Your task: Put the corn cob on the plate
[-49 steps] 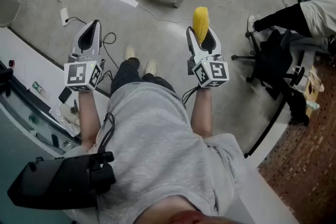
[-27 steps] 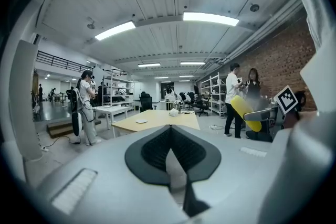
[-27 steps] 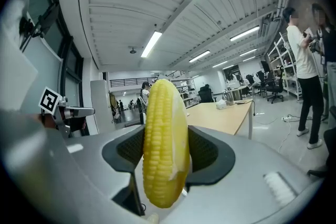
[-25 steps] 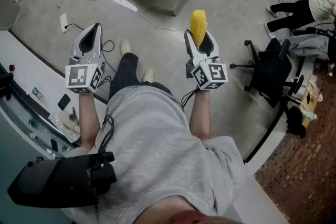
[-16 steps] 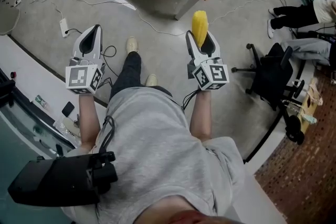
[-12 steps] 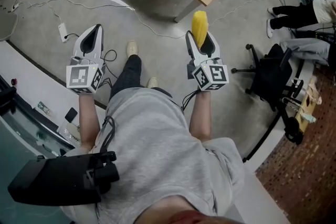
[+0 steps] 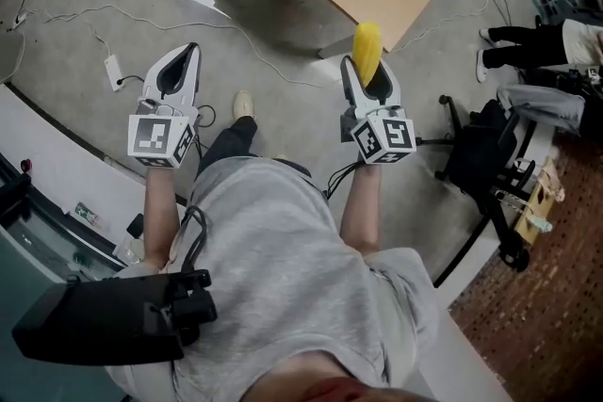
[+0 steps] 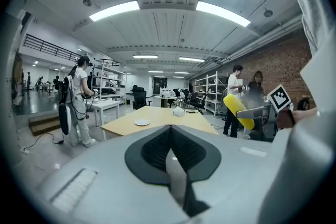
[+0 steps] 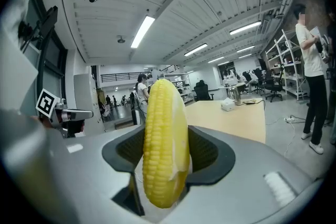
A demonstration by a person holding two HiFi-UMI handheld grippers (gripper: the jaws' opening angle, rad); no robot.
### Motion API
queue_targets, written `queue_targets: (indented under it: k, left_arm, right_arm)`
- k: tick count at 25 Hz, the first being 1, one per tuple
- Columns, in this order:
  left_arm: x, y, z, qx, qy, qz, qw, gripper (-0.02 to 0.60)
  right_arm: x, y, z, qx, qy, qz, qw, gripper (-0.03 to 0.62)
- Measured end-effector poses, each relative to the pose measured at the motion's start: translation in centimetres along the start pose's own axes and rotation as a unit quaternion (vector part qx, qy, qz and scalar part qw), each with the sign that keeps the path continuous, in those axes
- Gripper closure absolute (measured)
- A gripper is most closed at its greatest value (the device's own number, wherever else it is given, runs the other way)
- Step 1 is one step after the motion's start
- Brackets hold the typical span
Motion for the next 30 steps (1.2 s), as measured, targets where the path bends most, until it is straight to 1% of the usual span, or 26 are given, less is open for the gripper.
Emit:
queue_targets:
  k: [3, 7, 11, 15, 21, 30]
  left_arm:
    - [0.6, 2.9, -0.4, -0.007, -0.004, 0.000, 1.0000, 0.561]
    - [0.8, 6.3, -0.3, -0.013, -0.002, 0.015, 0.9998, 0.561]
    - [1.0, 8.6, -0.3, -0.022, -0.002, 0.028, 0.9994, 0.561]
    - [1.2, 10.2, -0.4, -0.028, -0.012, 0.041, 0.9987, 0.561]
    - [1.4, 11.9, 0.2, -0.032, -0.019, 0.067, 0.9971, 0.561]
    - [5.1, 14.1, 0.8, -0.025, -0.022, 0.098, 0.9946, 0.561]
  right_arm:
    - [3.0, 1.2, 0.5, -0.006, 0.002, 0.006, 1.000, 0.349]
    - [6.1, 2.8, 1.0, -0.010, 0.005, 0.015, 1.000, 0.349]
    - [8.5, 4.1, 1.0, -0.010, 0.011, 0.026, 1.000, 0.349]
    - [10.7, 4.6, 1.5, -0.016, 0.019, 0.040, 0.999, 0.349]
    - [13.8, 5.0, 2.6, -0.025, 0.016, 0.063, 0.998, 0.349]
    - [20.5, 2.6, 3.5, -0.021, 0.014, 0.092, 0.995, 0.349]
Point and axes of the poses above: the fingertips, and each gripper's own axes: x forward along the fingers, y to its left, z out of its top, the point moved 9 cm from there along -x, backward along the fingers, and after that the axes turned 1 degree about -x, right-handed, at the moved point
